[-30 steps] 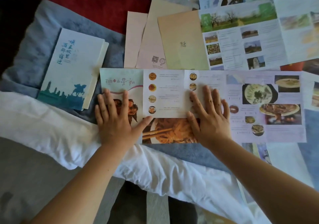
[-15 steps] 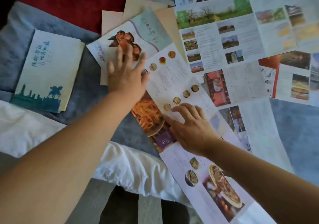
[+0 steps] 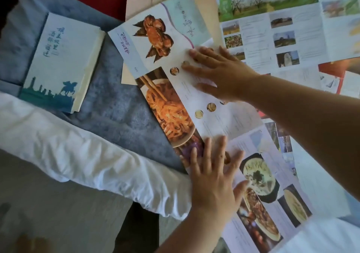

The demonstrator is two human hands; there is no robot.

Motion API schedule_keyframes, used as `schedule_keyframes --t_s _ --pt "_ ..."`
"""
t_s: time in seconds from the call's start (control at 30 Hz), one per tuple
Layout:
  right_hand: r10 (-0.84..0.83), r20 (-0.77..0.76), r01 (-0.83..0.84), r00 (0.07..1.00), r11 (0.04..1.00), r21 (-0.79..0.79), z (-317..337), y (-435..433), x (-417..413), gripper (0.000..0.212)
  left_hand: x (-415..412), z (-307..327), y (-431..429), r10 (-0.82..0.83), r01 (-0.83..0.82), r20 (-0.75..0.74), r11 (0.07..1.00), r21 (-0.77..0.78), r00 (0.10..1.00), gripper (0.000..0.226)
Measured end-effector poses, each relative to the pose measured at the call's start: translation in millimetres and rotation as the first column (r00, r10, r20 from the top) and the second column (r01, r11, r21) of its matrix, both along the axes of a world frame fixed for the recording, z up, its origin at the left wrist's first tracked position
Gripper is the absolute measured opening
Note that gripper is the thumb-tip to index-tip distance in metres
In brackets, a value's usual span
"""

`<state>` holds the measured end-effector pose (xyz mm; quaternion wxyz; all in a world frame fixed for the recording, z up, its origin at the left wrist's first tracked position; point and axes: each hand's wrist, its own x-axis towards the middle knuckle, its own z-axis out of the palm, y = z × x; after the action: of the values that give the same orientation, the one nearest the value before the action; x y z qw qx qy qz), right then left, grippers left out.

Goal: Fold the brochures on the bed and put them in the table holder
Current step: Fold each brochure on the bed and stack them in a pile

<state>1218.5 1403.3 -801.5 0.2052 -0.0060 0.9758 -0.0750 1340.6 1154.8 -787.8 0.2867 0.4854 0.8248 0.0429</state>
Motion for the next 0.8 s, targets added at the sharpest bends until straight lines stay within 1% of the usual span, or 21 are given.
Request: schedule_keyframes --t_s 0.07,0.13,0.2,0.27,0.33,0.4,0.47,0.53,0.6,0.63,0.67,0.7,0.73,0.8 --pt "-0.111 -0.024 0.112 0.994 0.993 0.037 0 5 9 0.064 -16 -10 -4 0.02 -0.018 -0.064 1.0 0.025 0.998 0.066" --pt "-0.253 -0.032 0.254 0.967 0.965 0.062 -2 12 24 0.063 -40 -14 -6 0.014 -0.012 -0.103 1.0 0.023 0.995 0.065" --pt "-0.419 -0.043 0.421 0.907 0.904 0.076 -1 18 44 0.063 -70 -10 -7 -0.016 0.016 -0.165 1.0 0.003 0.986 0.068" --pt "-0.564 -0.047 0.565 0.824 0.818 0.107 0 18 68 0.066 -108 -4 -8 -0.015 0.007 -0.247 0.999 -0.035 0.969 0.074" --pt "-0.644 -0.042 0.641 0.764 0.751 0.157 2 10 94 0.066 -150 -3 -6 0.038 -0.066 -0.338 0.995 -0.072 0.94 0.076" --pt "-0.664 -0.033 0.658 0.747 0.731 0.18 3 -10 122 0.06 -189 -8 2 0.092 -0.152 -0.397 0.981 -0.122 0.913 0.072" --pt "-0.622 -0.026 0.616 0.783 0.768 0.174 3 -33 147 0.056 -216 -13 14 0.139 -0.213 -0.416 0.968 -0.136 0.898 0.068" --pt "-0.495 -0.043 0.495 0.868 0.854 0.161 2 -48 167 0.059 -228 -17 29 0.131 -0.22 -0.447 0.964 -0.151 0.885 0.075" --pt "-0.264 -0.077 0.272 0.961 0.953 0.132 0 -54 182 0.064 -227 -18 44 0.116 -0.2 -0.455 0.97 -0.141 0.883 0.079" --pt "-0.13 -0.097 0.141 0.987 0.984 0.107 0 -56 186 0.067 -224 -17 48 0.116 -0.188 -0.448 0.975 -0.12 0.887 0.077" --pt "-0.018 -0.106 0.027 0.994 0.996 0.083 -1 -57 189 0.071 -219 -16 51 0.118 -0.178 -0.434 0.979 -0.099 0.893 0.074" --pt "0.054 -0.098 -0.048 0.994 0.997 0.063 -2 -58 190 0.072 -214 -16 51 0.117 -0.167 -0.421 0.982 -0.083 0.9 0.072" --pt "0.087 -0.082 -0.083 0.993 0.996 0.043 -3 -59 187 0.07 -209 -15 49 0.111 -0.156 -0.405 0.985 -0.079 0.908 0.071" --pt "0.093 -0.061 -0.092 0.994 0.996 0.021 -5 -58 176 0.062 -200 -17 42 0.098 -0.14 -0.37 0.986 -0.088 0.924 0.072"
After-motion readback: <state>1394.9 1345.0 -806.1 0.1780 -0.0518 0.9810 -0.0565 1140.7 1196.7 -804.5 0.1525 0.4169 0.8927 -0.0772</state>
